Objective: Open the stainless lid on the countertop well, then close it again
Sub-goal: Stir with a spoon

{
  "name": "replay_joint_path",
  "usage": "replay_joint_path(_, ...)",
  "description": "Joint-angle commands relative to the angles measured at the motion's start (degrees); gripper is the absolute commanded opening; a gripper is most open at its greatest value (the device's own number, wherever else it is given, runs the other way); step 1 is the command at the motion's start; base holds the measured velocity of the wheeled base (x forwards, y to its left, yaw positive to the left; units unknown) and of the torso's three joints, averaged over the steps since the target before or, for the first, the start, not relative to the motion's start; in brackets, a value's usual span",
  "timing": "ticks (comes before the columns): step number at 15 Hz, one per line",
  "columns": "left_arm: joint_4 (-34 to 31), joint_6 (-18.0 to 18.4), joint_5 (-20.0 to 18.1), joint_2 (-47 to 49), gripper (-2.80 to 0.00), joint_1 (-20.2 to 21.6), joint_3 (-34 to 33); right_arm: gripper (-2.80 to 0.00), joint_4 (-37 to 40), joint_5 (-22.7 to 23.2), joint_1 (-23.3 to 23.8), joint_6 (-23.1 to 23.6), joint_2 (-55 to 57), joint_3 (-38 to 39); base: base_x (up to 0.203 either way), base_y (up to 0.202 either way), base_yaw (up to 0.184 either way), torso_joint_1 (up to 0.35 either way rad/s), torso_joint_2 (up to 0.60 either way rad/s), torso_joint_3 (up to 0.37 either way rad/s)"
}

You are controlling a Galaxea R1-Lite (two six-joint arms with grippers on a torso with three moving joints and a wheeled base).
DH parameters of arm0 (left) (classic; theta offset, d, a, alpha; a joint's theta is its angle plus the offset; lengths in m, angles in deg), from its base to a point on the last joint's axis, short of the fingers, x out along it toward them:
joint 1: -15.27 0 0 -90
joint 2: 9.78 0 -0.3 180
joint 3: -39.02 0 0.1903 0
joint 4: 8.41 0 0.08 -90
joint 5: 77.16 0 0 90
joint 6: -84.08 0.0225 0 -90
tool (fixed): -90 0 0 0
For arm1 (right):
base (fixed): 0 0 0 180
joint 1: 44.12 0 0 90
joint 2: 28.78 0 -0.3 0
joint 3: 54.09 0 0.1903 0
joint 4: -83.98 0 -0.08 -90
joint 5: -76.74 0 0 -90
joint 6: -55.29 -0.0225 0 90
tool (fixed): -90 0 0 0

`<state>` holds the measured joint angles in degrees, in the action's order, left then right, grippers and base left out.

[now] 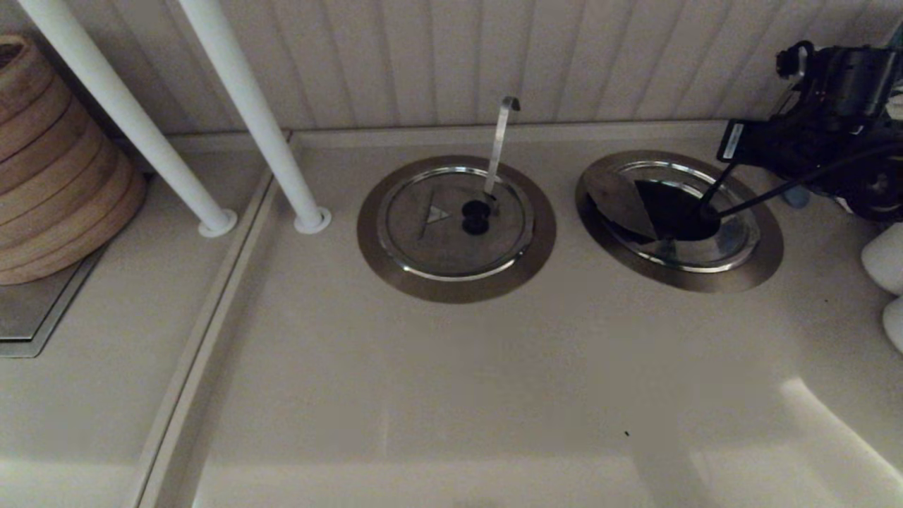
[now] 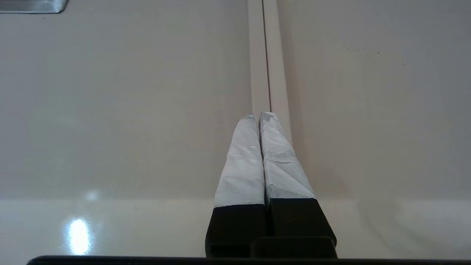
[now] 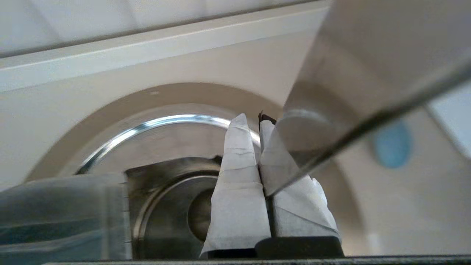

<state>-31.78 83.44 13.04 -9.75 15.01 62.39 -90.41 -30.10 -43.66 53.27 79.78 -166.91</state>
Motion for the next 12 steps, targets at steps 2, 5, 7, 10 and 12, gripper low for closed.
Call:
replay_joint_path(2, 0.0, -0.1, 0.1, 0.1, -2.80, 0.0, 0.0, -2.80, -0.2, 1.4, -0.1, -1.6, 2.7, -0.8, 0.000, 0.000, 0.000, 0.000, 0.00, 0.000)
replay_joint_path(5, 0.0, 0.0, 0.0, 0.1, -2.80, 0.0, 0.0, -2.80, 0.1, 3.0, 0.2, -2.0, 3.6, -1.0, 0.000, 0.000, 0.000, 0.000, 0.00, 0.000)
replay_joint_path(7, 0.0, 0.0, 0.0, 0.1, -2.80, 0.0, 0.0, -2.80, 0.1, 3.1, 0.2, -2.0, 4.9, -1.1, 0.000, 0.000, 0.000, 0.000, 0.00, 0.000)
replay_joint_path(10, 0.0, -0.1, 0.0, 0.1, -2.80, 0.1, 0.0, 0.00, 0.0, 3.2, 0.3, -2.8, 8.0, -2.8, 0.000, 0.000, 0.000, 0.000, 0.00, 0.000)
replay_joint_path(12, -0.1, -0.1, 0.1, 0.1, -2.80, 0.0, 0.0, 0.00, -0.1, 3.0, 0.3, -5.2, 9.5, -5.4, 0.000, 0.000, 0.000, 0.000, 0.00, 0.000)
